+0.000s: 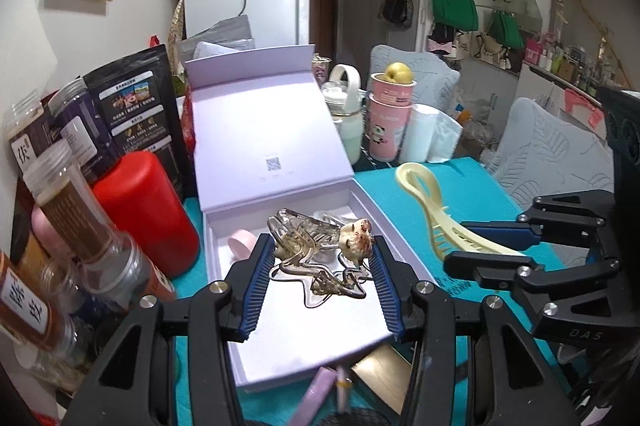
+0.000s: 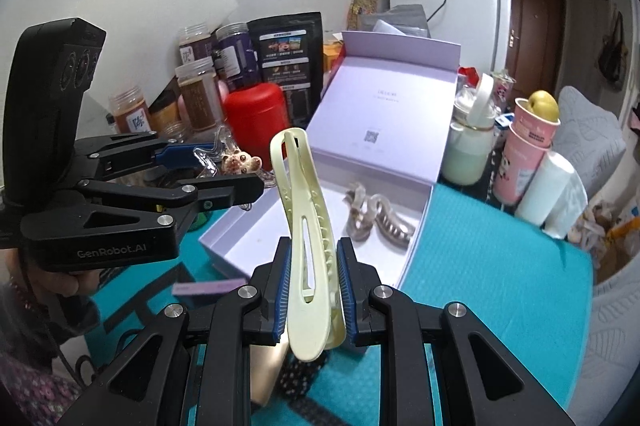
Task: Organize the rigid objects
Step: 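Carry the gold clip and cream clip over the lavender box with both grippers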
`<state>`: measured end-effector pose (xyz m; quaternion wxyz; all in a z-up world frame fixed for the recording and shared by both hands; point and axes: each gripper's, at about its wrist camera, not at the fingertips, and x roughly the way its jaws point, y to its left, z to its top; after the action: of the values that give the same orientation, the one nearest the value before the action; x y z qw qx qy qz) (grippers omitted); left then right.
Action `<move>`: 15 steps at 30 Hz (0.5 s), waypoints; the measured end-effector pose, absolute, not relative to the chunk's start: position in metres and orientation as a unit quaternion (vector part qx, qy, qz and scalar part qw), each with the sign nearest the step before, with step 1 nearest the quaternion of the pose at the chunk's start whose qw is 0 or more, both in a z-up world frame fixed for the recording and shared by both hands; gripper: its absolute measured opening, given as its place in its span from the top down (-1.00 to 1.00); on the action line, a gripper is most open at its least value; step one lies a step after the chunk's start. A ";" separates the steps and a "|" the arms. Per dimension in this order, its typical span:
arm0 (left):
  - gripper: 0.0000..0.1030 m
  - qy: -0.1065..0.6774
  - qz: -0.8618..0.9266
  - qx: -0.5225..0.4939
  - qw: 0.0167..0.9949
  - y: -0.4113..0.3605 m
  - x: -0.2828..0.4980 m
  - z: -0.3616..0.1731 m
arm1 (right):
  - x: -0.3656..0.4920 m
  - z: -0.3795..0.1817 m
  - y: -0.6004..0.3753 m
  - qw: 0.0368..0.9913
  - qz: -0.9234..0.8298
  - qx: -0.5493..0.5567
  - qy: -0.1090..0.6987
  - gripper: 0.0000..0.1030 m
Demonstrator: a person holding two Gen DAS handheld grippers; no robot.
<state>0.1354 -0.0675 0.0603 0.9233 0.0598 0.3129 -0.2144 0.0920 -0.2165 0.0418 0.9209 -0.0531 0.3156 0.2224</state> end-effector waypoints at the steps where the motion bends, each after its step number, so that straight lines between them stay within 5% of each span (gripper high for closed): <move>1: 0.07 0.314 -0.213 0.061 0.923 -0.067 0.140 0.060 | 0.096 0.043 -0.216 0.921 0.224 -0.054 0.314 0.58; 15: 0.07 0.362 -0.195 0.059 0.910 -0.073 0.188 0.028 | 0.154 0.022 -0.210 0.911 0.225 -0.064 0.339 0.58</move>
<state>0.1879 -0.0729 0.0277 0.9097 0.0590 0.3618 -0.1950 0.1540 -0.2104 0.0217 0.9114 -0.0642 0.3386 0.2248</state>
